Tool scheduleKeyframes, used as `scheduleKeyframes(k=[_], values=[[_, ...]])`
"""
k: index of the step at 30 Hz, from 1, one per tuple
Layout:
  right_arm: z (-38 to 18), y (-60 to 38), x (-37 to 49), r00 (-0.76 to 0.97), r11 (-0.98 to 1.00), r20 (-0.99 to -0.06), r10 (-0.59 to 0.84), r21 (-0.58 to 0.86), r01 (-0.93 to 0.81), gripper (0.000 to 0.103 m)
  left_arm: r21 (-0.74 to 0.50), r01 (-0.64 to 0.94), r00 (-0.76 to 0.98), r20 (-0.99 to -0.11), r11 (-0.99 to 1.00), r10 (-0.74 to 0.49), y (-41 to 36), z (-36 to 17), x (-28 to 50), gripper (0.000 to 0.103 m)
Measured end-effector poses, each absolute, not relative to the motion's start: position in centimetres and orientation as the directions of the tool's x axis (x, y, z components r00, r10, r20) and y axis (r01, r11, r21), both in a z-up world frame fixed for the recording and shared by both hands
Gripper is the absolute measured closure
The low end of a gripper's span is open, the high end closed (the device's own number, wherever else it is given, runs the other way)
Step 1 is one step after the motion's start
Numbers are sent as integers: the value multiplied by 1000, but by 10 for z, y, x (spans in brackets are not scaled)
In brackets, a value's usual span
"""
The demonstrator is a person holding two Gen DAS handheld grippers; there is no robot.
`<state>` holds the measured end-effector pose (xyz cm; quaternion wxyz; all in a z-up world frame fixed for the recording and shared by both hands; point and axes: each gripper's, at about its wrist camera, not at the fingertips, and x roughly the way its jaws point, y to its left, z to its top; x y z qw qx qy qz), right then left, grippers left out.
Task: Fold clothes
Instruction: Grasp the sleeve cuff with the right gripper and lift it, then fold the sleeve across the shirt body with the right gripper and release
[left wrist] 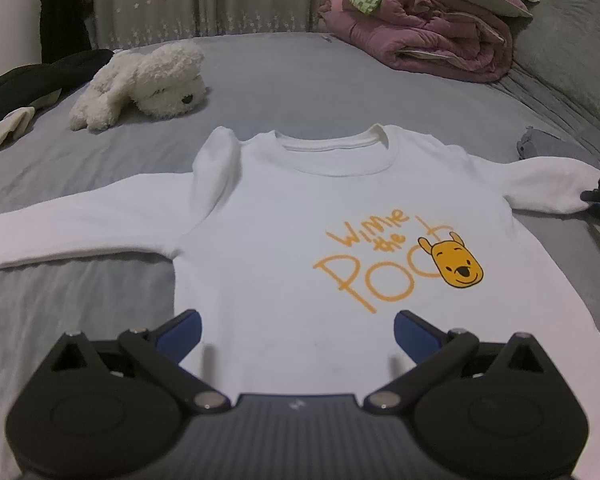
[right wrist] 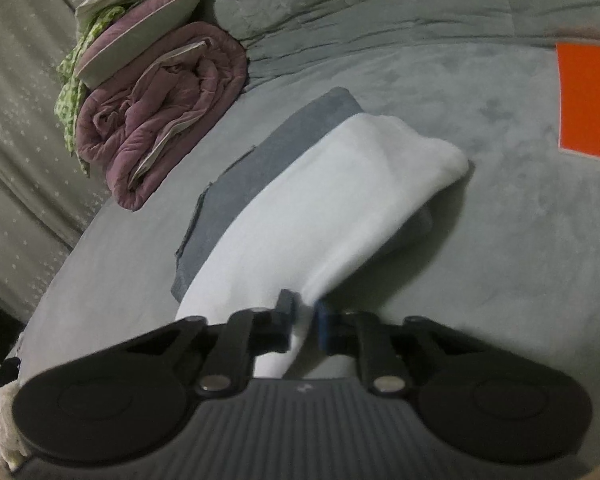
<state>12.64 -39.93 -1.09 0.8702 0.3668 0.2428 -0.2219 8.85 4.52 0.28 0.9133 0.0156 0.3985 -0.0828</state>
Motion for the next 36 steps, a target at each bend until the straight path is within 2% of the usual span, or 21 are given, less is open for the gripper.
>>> scheduleKeyframes(k=[2, 7, 16, 28, 36], values=[[-7, -398, 128, 788, 647, -576, -216, 520, 558, 94, -39, 164, 668, -731, 986, -140, 45, 3, 89, 0], [5, -390, 129, 797, 689, -550, -248, 478, 544, 96, -40, 162, 671, -729, 986, -140, 46, 4, 88, 1], [46, -349, 134, 852, 814, -436, -290, 356, 459, 96, -44, 157, 667, -732, 987, -139, 48, 5, 89, 1], [90, -246, 147, 934, 969, -296, -199, 81, 232, 96, -51, 159, 663, -734, 986, -145, 49, 6, 89, 1], [90, -182, 163, 950, 993, -291, -116, -66, 101, 96, -54, 154, 666, -732, 987, -144, 52, 7, 89, 1]])
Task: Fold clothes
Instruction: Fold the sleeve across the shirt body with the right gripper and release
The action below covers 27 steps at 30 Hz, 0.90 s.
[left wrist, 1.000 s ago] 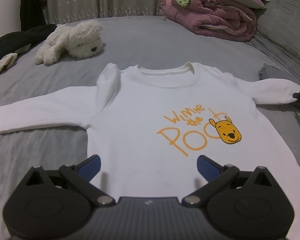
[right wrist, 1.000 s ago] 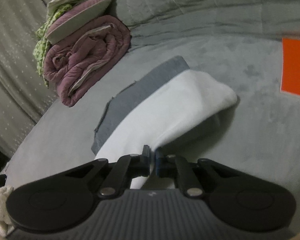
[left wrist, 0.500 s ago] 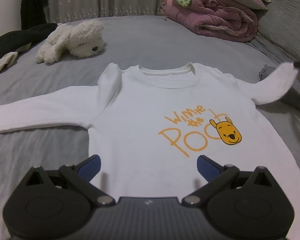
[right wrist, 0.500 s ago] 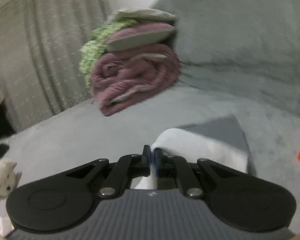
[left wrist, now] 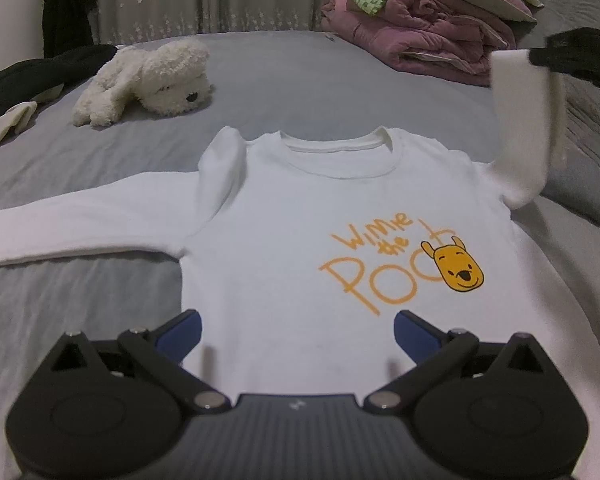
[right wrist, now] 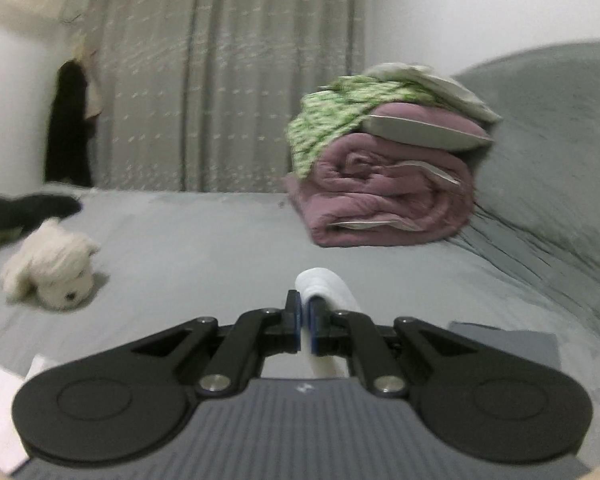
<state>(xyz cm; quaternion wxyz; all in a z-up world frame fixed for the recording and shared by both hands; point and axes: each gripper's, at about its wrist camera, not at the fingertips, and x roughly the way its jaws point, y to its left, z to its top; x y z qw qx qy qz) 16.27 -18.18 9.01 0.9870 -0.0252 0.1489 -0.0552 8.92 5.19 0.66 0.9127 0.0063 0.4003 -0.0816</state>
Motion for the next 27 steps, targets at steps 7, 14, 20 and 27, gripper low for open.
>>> scheduleKeyframes(k=[7, 14, 20, 27], values=[[55, -138, 176, 923, 992, -384, -36, -124, -13, 96, -48, 146, 668, -732, 988, -134, 54, 7, 90, 1], [-6, -106, 191, 851, 986, -525, -22, -153, -69, 96, -46, 144, 668, -732, 989, -131, 55, 8, 90, 1], [-37, -92, 192, 817, 979, -574, -51, -189, -72, 96, -50, 137, 671, -730, 989, -130, 58, 9, 90, 0], [-37, -89, 190, 811, 978, -583, -45, -190, -83, 92, -55, 132, 667, -734, 990, -130, 59, 8, 92, 0]])
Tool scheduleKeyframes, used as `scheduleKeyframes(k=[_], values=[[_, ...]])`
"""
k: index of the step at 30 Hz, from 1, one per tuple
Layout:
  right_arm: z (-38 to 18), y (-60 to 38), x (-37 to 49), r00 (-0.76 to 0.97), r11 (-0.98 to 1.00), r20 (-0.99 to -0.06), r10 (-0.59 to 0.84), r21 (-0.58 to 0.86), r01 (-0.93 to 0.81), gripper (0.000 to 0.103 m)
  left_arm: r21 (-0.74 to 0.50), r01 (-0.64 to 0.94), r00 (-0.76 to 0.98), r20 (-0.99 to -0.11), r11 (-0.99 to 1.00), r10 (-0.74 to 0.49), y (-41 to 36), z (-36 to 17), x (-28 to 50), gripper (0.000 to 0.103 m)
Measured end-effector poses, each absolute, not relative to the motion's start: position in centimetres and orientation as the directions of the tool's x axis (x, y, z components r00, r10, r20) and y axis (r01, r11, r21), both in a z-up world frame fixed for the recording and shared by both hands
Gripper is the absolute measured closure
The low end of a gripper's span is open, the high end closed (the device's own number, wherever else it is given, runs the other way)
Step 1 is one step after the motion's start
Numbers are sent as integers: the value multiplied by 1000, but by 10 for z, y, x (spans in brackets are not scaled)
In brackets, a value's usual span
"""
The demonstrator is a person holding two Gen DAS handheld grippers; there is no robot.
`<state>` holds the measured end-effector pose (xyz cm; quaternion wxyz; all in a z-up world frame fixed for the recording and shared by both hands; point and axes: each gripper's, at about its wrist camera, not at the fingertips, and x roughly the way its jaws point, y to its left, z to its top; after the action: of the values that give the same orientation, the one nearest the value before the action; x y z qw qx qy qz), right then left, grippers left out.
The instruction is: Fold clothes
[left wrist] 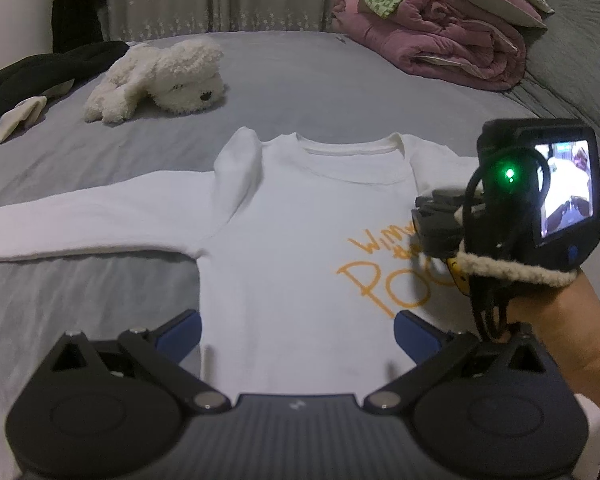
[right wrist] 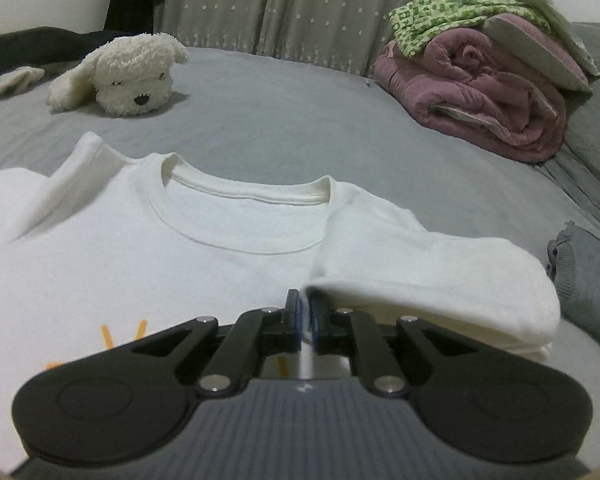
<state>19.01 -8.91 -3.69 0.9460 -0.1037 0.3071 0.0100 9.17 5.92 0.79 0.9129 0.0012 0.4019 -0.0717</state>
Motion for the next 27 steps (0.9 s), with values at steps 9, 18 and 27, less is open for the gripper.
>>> scheduleKeyframes(k=[9, 18, 27], values=[[-13, -116, 170, 710, 978, -680, 186, 59, -200, 45, -53, 140, 655, -744, 989, -133, 56, 4, 91, 1], [14, -170, 145, 699, 968, -675, 238, 226, -112, 45, -65, 144, 653, -743, 987, -145, 56, 5, 88, 1], [2, -234, 162, 757, 842, -615, 219, 512, 172, 45, -62, 146, 648, -748, 987, -143, 53, 4, 88, 0]])
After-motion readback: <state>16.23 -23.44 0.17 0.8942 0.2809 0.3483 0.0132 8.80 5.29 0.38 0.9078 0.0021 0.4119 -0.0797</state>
